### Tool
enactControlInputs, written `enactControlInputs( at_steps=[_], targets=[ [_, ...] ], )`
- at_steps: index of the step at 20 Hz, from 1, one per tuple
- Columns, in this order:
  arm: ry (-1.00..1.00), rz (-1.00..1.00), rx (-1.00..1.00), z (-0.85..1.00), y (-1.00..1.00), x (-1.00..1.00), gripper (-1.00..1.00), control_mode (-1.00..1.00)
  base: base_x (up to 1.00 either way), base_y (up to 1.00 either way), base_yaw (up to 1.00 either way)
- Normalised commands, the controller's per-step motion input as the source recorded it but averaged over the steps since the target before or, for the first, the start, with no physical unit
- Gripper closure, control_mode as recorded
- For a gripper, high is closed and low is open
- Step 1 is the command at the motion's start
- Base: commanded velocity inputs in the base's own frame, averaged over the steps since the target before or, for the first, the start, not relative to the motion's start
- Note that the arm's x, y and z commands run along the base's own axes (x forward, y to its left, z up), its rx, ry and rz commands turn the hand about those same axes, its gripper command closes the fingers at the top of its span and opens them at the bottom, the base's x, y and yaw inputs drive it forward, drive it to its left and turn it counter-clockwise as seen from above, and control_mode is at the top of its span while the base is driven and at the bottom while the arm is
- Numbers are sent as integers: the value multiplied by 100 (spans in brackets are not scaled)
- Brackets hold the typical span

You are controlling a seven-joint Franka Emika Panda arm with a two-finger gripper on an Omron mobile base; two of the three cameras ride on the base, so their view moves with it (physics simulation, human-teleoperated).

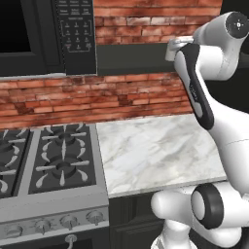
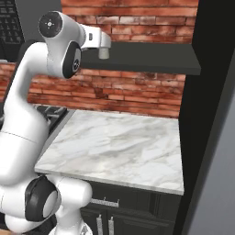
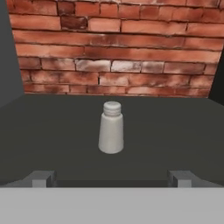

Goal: Retrieve the shaker from the cabinet and place it next the steak on a plate on the dining table.

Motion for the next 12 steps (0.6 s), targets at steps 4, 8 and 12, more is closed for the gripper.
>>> enactControlInputs(
  at_steps=[4, 8, 12],
  targets=[
    [0, 0, 0, -4, 0, 18, -100, -100, 0, 0, 0],
    [0, 0, 0, -5, 0, 20, -100, -100, 0, 0, 0],
    [0, 0, 0, -8, 0, 21, -100, -100, 0, 0, 0]
  ],
)
